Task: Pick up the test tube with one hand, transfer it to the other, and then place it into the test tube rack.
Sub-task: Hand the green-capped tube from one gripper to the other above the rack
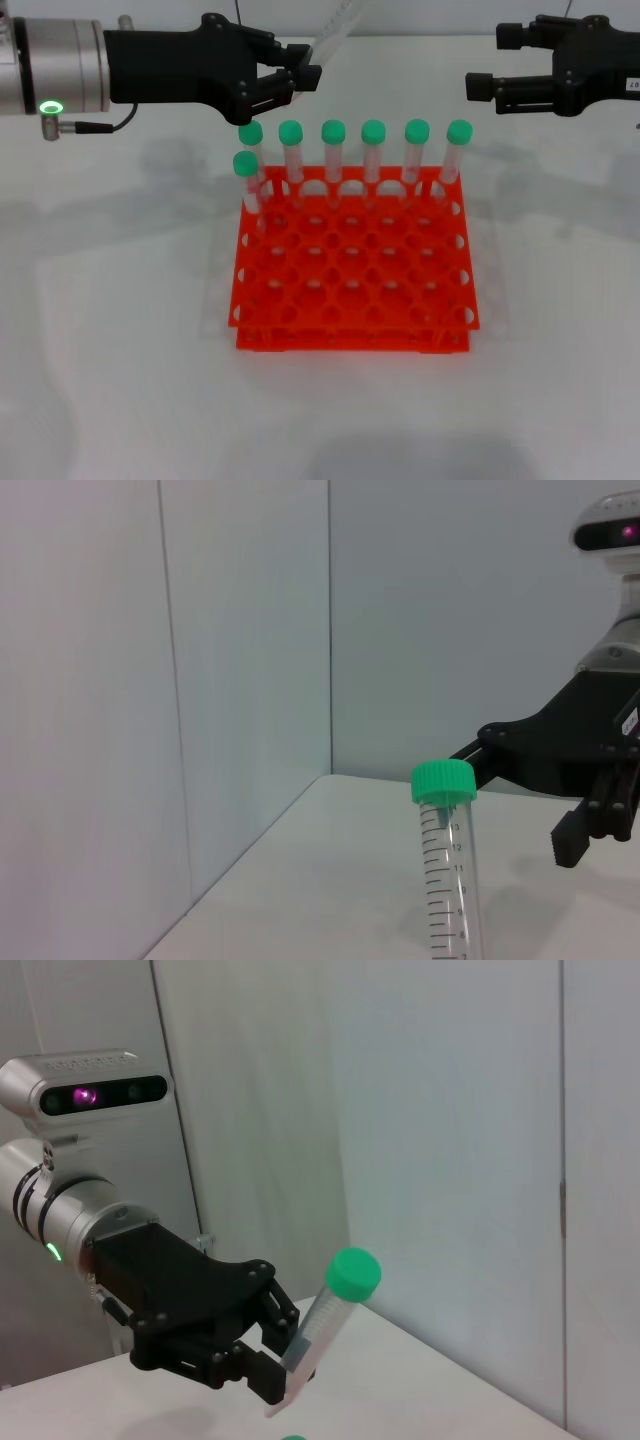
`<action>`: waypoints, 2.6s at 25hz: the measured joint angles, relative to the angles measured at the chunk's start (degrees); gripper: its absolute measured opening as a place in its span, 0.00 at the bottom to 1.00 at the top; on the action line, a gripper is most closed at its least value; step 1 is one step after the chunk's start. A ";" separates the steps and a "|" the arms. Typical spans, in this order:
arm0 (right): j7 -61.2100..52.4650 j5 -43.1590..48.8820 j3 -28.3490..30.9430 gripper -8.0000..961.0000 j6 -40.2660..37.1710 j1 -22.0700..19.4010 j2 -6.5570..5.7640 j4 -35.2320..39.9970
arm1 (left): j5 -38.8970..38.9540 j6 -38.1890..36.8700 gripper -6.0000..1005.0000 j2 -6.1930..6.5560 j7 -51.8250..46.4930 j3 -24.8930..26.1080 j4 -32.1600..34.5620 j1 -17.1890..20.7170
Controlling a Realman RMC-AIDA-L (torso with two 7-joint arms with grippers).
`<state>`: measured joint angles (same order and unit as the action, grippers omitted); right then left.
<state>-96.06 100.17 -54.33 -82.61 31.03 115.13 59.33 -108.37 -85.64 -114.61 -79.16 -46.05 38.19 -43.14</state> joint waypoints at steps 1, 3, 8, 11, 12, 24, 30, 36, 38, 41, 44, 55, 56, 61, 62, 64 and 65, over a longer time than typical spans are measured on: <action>0.00 -0.02 0.00 0.88 0.00 0.06 0.00 0.00 | 0.02 -0.07 0.22 0.00 0.05 -0.01 0.01 -0.03; 0.00 -0.02 0.01 0.88 0.02 0.10 0.00 0.00 | 0.07 -0.13 0.22 0.00 0.14 -0.03 0.03 -0.05; 0.00 -0.04 0.02 0.88 0.11 0.09 0.00 -0.04 | 0.22 -0.14 0.22 -0.23 0.47 -0.01 0.05 0.06; 0.01 -0.06 0.02 0.88 0.13 0.10 0.01 -0.22 | 0.26 -0.14 0.22 -0.35 0.79 0.00 0.05 0.11; 0.01 -0.06 0.02 0.88 0.14 0.09 0.00 -0.24 | 0.36 -0.14 0.22 -0.37 0.97 0.00 0.04 0.16; 0.00 -0.07 0.02 0.88 1.18 -0.35 0.05 -0.71 | 6.01 -0.26 0.22 -0.44 5.17 0.00 0.08 3.18; 0.02 -0.07 0.02 0.88 1.79 -0.36 0.08 -0.80 | 7.19 -0.63 0.22 -0.48 6.46 0.00 -0.24 4.09; 0.07 -0.07 0.02 0.88 1.86 -0.15 0.14 -0.84 | 7.22 -0.40 0.22 -0.54 6.73 -0.12 -0.35 4.32; 0.06 -0.06 -0.01 0.88 1.86 -0.04 0.17 -0.85 | 7.13 -0.26 0.22 -0.53 6.77 -0.18 -0.40 4.32; 0.04 -0.39 -0.28 0.88 1.86 0.10 0.18 -0.84 | 7.07 -0.22 0.22 -0.53 7.28 -0.23 -0.51 4.55; 0.02 -0.85 -0.43 0.88 1.85 0.23 0.18 -0.84 | 7.04 -0.17 0.22 -0.55 8.21 -0.10 -1.38 4.71; 0.00 -1.39 -0.51 0.88 1.84 0.83 0.18 -0.73 | 7.04 -0.08 0.22 -0.62 8.88 -0.01 -2.26 5.14; 0.00 -1.39 -0.51 0.88 1.84 0.84 0.18 -0.73 | 7.02 -0.05 0.22 -0.63 8.87 -0.03 -2.26 5.26; 0.00 -1.39 -0.55 0.88 1.80 0.88 0.18 -0.71 | 6.99 -0.03 0.22 -0.71 8.88 0.00 -2.72 5.50; 0.00 -1.39 -0.57 0.88 1.79 0.90 0.18 -0.71 | 6.98 -0.03 0.22 -0.71 8.88 0.01 -2.72 5.52; 0.00 -1.39 -0.60 0.88 1.78 0.99 0.18 -0.71 | 6.96 -0.03 0.22 -0.71 8.86 0.01 -2.74 5.54; 0.00 -1.39 -0.62 0.88 1.78 1.00 0.18 -0.71 | 6.96 -0.03 0.22 -0.71 8.85 0.00 -2.74 5.54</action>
<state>-96.06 98.78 -54.95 -80.84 32.03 115.31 58.62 -101.41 -85.67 -115.32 -70.31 -46.05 35.45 -37.60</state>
